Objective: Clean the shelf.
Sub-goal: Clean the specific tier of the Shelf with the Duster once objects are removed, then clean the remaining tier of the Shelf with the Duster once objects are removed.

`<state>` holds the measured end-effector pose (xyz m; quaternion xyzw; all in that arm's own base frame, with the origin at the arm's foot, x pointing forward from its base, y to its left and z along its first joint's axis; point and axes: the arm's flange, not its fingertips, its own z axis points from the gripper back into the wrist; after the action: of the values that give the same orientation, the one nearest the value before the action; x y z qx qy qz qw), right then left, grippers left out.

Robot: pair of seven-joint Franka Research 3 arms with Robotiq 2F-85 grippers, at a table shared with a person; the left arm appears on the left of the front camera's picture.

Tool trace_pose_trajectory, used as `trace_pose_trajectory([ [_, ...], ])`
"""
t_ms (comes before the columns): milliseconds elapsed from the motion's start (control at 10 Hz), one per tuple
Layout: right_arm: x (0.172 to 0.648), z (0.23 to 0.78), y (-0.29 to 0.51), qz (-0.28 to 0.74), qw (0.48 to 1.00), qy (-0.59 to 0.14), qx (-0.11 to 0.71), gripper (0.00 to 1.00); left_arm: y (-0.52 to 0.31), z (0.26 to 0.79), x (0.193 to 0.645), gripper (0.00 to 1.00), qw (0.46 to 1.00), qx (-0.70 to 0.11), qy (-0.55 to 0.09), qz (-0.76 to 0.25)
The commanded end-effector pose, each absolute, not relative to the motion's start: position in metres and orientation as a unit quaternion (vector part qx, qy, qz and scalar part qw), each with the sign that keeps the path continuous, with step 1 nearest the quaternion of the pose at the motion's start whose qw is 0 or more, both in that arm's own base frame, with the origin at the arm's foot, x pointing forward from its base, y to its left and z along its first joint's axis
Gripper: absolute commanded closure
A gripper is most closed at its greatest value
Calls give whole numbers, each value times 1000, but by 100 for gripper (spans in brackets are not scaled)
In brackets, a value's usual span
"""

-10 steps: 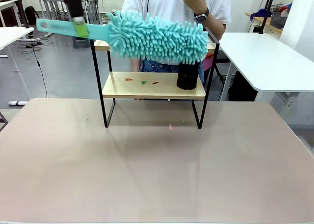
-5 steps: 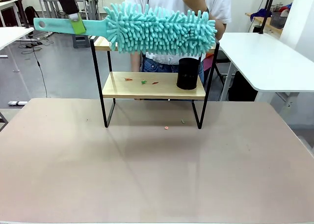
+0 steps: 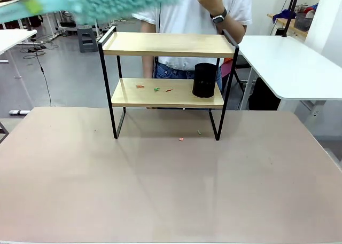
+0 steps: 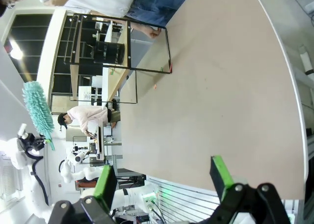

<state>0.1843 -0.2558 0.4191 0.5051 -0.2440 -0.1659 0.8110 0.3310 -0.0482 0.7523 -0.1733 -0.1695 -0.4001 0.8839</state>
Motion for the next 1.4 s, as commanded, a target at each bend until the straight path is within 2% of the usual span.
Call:
trace_pose_trajectory([
  [0,186,421,-256,-156,807,-258,508,0,-2,698,304,88,942,-206,-215,-153],
  [100,186,421,-256,-156,807,-258,508,0,30,668,306,88,962,-208,-177,18],
  [300,186,421,-256,-156,807,-258,508,0,48,627,325,88,956,-229,-168,73],
  [400,186,421,-256,-156,807,-258,508,0,48,607,344,88,959,-219,-174,44],
  [500,186,421,-256,-156,807,-258,508,0,43,586,371,88,975,-177,-100,88],
  [600,186,421,-256,-156,807,-258,508,0,76,610,323,88,967,-210,-146,-2],
  [1300,186,421,-256,-156,807,-258,508,0,76,610,323,88,967,-210,-146,-2],
])
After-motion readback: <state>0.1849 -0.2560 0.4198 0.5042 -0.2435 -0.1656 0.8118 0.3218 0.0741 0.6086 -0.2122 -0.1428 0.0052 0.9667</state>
